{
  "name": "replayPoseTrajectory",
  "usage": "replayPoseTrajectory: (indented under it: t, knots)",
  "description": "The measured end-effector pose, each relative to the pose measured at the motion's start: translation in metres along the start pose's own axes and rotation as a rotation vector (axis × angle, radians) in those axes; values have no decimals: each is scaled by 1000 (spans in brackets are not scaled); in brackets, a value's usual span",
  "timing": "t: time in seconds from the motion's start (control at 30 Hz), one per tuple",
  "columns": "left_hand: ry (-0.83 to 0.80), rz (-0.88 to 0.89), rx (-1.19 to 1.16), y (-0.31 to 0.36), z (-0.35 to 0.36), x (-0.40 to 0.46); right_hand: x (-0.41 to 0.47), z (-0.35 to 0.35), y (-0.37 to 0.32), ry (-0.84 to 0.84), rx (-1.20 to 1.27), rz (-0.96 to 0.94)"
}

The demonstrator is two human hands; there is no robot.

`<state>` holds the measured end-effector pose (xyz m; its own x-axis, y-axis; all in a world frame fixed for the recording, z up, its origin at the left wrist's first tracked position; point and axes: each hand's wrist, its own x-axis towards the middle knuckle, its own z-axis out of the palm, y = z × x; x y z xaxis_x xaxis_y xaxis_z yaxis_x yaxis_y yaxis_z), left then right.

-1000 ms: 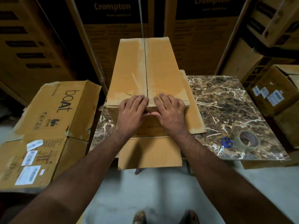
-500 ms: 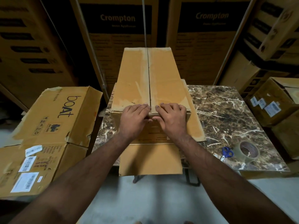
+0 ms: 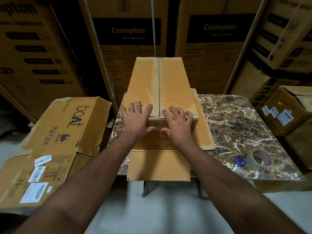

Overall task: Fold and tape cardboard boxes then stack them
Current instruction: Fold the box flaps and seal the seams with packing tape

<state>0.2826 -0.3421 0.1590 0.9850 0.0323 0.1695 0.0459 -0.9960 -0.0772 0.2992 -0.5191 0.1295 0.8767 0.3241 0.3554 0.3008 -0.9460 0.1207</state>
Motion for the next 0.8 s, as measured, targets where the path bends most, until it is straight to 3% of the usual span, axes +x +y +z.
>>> replayPoseTrajectory:
  t: [0.2, 0.33, 0.57, 0.7, 0.8]
  knots:
    - [192, -118, 32, 11, 13, -14, -3, 3, -13, 8, -42, 65]
    - [161, -121, 90, 17, 27, -20, -8, 9, -8, -66, -54, 40]
    - [198, -1, -4, -2, 17, -12, -3, 12, 2, 195, 165, 50]
    - [14, -200, -202, -29, 7, -13, -6, 7, -1, 118, 269, 42]
    - [-131, -295, -358, -23, 2, -8, 0, -4, -25, -4, 305, 245]
